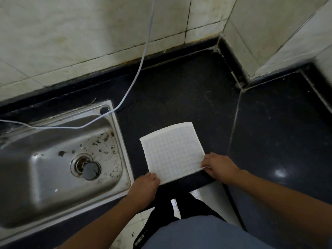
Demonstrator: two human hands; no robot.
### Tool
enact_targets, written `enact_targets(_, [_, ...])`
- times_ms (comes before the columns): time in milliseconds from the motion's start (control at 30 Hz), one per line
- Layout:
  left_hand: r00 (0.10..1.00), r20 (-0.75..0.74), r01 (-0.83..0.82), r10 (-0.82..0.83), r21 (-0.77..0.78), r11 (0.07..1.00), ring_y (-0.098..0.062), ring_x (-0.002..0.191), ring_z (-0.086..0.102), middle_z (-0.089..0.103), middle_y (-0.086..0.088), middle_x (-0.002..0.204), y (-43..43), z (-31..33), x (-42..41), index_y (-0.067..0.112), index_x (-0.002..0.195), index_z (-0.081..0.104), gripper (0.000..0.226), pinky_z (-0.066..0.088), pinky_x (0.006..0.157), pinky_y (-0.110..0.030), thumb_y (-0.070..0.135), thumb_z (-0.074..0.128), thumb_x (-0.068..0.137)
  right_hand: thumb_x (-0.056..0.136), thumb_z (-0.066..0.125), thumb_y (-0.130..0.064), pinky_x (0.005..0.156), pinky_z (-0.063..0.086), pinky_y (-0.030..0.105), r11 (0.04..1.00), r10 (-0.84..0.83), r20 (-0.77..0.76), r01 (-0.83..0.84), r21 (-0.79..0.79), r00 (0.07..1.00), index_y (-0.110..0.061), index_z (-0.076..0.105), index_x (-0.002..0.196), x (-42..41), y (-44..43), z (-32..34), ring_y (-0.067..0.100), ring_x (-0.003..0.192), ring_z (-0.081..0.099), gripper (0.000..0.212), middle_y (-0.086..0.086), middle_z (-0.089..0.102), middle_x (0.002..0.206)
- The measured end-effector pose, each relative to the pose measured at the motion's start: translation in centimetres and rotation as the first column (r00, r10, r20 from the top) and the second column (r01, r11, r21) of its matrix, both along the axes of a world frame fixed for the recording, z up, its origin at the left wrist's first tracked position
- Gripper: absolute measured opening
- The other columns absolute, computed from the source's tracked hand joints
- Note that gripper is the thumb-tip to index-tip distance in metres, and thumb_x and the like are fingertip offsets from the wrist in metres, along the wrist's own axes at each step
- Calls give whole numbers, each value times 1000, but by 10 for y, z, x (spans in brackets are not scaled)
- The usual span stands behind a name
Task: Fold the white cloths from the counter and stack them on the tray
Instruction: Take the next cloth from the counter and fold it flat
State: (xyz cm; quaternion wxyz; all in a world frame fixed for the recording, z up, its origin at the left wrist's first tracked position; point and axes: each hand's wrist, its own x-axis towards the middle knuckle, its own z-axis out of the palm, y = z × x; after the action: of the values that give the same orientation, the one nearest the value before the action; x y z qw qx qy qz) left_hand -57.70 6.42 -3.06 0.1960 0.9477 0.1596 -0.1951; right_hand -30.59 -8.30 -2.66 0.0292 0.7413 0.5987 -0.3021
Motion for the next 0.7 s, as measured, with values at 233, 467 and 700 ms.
enact_targets(233, [878, -11, -461, 479, -287, 840, -17, 75, 57, 60, -2, 81, 55, 31, 14, 9, 80, 65, 24, 43, 68, -30, 27, 56, 93, 86, 66, -32, 69, 43, 28, 971, -240, -126, 241, -4, 963, -23, 71, 95, 36, 63, 40, 13, 80, 58, 13, -7, 62, 84])
enact_targets(467, [652, -61, -742, 755, -253, 621, -29, 71, 63, 62, -10, 68, 124, 16, 48, 8, 73, 65, 25, 50, 70, -35, 26, 62, 90, 84, 68, -29, 75, 48, 32, 899, -435, -93, 438, 17, 896, -20, 69, 99, 44, 130, 20, 23, 89, 62, 17, -1, 63, 88])
enact_targets(700, [631, -100, -776, 769, -97, 624, -30, 82, 63, 61, -7, 75, 129, -14, 68, 16, 71, 58, 26, 46, 68, -31, 35, 60, 89, 90, 57, -35, 73, 42, 32, 893, -448, 110, 451, 3, 887, -23, 62, 109, 39, 139, -5, 29, 99, 62, 23, 8, 65, 108])
